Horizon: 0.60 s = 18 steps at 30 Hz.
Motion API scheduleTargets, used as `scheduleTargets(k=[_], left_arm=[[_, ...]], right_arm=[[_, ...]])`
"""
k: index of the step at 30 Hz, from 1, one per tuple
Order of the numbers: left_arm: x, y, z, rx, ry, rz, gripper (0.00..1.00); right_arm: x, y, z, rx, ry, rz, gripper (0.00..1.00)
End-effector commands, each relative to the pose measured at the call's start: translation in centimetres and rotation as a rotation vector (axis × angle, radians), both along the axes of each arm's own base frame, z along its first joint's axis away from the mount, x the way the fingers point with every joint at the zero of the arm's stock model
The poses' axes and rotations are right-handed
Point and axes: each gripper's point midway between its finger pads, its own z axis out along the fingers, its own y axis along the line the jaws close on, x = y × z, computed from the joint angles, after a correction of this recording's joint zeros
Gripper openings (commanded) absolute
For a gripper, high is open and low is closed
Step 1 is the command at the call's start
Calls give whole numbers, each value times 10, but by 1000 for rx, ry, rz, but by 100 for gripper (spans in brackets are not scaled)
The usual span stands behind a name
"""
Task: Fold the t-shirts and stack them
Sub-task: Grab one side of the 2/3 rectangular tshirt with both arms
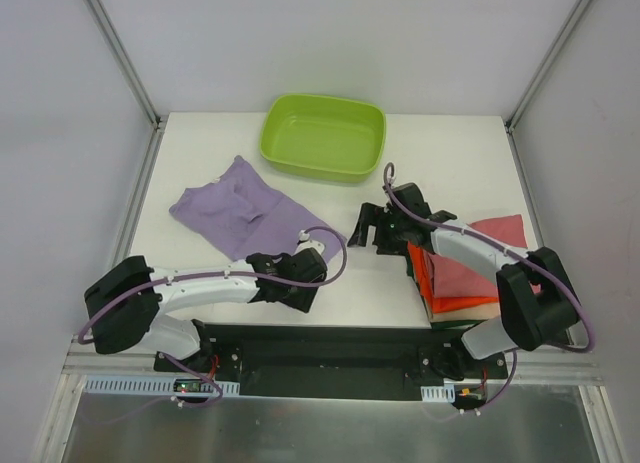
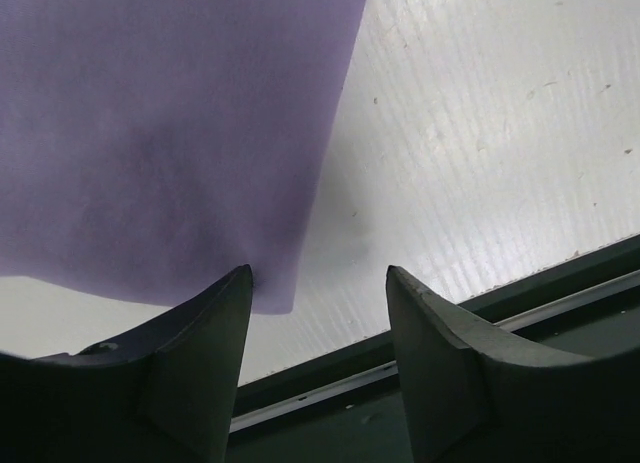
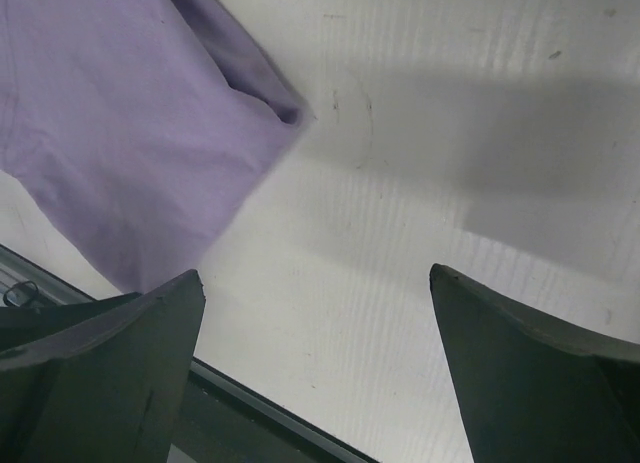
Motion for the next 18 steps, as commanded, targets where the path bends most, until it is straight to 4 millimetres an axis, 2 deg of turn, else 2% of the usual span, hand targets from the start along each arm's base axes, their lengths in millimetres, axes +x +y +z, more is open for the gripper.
scheduleTargets(k=[1,5,10,14,18], left_arm=[[-11,5,-9,62,12,-48,54],[-12,6,-14,132,-1,-79,50],[-1,14,-18,230,-33,-66,50],[3,16,-17,253,-47,-58,50],[9,28,-17,302,-84,-28,45]], right_arm=[[19,22,17,86,-13,-12,99],[23,31,12,94,8,-22,97],[20,40,8,96,17,8,96],[19,39,5,91,20,9,96],[15,40,4,90,23,21,96]])
